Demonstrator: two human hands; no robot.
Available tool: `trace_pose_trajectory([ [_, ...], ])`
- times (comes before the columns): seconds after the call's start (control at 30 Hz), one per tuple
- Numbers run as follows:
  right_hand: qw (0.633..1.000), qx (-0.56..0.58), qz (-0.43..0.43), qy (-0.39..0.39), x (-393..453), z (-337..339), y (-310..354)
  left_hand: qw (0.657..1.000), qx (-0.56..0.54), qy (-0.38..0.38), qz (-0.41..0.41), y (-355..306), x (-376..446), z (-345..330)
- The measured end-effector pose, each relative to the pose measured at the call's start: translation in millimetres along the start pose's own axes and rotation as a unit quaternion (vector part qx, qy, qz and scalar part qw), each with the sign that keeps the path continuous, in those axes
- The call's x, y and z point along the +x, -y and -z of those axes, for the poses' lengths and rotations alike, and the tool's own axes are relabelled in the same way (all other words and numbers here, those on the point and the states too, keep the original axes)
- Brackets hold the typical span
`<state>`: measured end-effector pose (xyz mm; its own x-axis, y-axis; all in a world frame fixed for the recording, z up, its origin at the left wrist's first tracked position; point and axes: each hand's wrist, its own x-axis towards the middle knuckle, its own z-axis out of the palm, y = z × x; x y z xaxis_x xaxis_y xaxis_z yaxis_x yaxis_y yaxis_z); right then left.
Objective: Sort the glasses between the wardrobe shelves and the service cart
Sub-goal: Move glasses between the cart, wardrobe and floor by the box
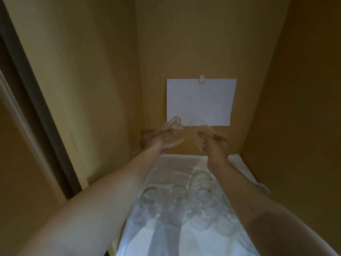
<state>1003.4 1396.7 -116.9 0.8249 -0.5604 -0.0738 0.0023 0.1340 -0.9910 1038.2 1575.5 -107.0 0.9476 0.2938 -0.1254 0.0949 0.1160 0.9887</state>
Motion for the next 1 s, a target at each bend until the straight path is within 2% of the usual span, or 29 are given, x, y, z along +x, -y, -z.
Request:
trace_pose_trajectory([
  [0.13,0.995,0.093,-0.025,0.029,-10.8,6.5,9.1,0.982,-0.129,0.129,0.056,-12.2,-11.5,4.9],
  [0.23,0.988,0.136,-0.042,0.068,-18.9,9.8,15.9,0.958,-0.196,0.186,0.099,-17.0,-24.0,7.1],
  [0.33,0.983,0.162,-0.047,0.071,-27.1,12.6,17.4,0.923,-0.277,0.235,0.126,-18.2,-37.8,11.0],
  [0.6,0.986,0.146,-0.043,0.069,-51.5,25.0,21.2,0.865,-0.381,0.293,0.141,-22.4,-57.2,19.9],
  [0.7,0.989,0.137,-0.025,0.054,-59.6,30.3,19.5,0.843,-0.419,0.292,0.171,-20.4,-62.5,19.1],
  [0.87,0.986,0.157,-0.013,0.056,-73.7,39.3,20.3,0.833,-0.416,0.326,0.162,-12.9,-75.4,18.0],
  [1.0,0.993,0.105,-0.002,0.063,-88.2,49.3,23.2,0.824,-0.41,0.362,0.146,-9.3,-86.4,20.2],
])
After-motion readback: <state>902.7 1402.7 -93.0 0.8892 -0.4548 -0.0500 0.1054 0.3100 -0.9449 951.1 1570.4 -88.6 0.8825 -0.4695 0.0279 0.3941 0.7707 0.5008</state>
